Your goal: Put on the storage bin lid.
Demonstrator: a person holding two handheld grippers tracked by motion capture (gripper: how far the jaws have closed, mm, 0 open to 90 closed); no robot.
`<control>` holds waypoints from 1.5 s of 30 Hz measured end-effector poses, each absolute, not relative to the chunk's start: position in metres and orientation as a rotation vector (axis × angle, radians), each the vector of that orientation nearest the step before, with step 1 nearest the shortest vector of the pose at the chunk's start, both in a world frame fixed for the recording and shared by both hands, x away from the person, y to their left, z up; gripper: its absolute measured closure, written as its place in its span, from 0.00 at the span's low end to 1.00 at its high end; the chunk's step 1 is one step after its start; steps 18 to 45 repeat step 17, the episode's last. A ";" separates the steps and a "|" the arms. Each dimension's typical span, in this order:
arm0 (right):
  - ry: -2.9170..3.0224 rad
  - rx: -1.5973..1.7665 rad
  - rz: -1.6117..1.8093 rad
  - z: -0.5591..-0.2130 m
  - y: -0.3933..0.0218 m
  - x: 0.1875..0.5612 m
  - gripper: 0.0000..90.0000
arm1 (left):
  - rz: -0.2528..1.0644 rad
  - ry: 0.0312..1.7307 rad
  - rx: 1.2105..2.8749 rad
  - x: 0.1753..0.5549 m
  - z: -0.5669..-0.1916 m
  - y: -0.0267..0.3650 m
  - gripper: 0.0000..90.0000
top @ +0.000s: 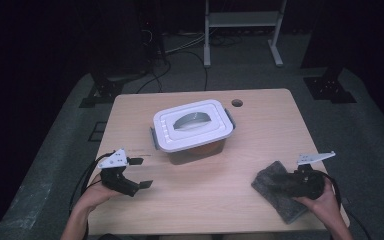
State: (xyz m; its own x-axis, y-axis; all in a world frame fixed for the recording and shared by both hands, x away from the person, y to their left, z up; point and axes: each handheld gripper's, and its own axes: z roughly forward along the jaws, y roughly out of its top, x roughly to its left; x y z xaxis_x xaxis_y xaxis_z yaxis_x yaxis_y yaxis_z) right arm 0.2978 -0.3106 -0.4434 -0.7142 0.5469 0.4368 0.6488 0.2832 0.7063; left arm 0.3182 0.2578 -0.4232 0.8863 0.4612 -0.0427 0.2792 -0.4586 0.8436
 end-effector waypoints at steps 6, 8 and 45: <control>-2.426 -1.135 -1.420 -0.444 -0.311 0.297 0.37 | 0.236 0.550 2.065 0.316 -0.427 0.260 0.10; -2.426 -1.134 -1.419 -0.444 -0.311 0.298 0.37 | 0.234 0.550 2.069 0.315 -0.430 0.261 0.10; -2.422 -1.137 -1.425 -0.444 -0.311 0.298 0.36 | 0.238 0.565 2.051 0.311 -0.433 0.263 0.10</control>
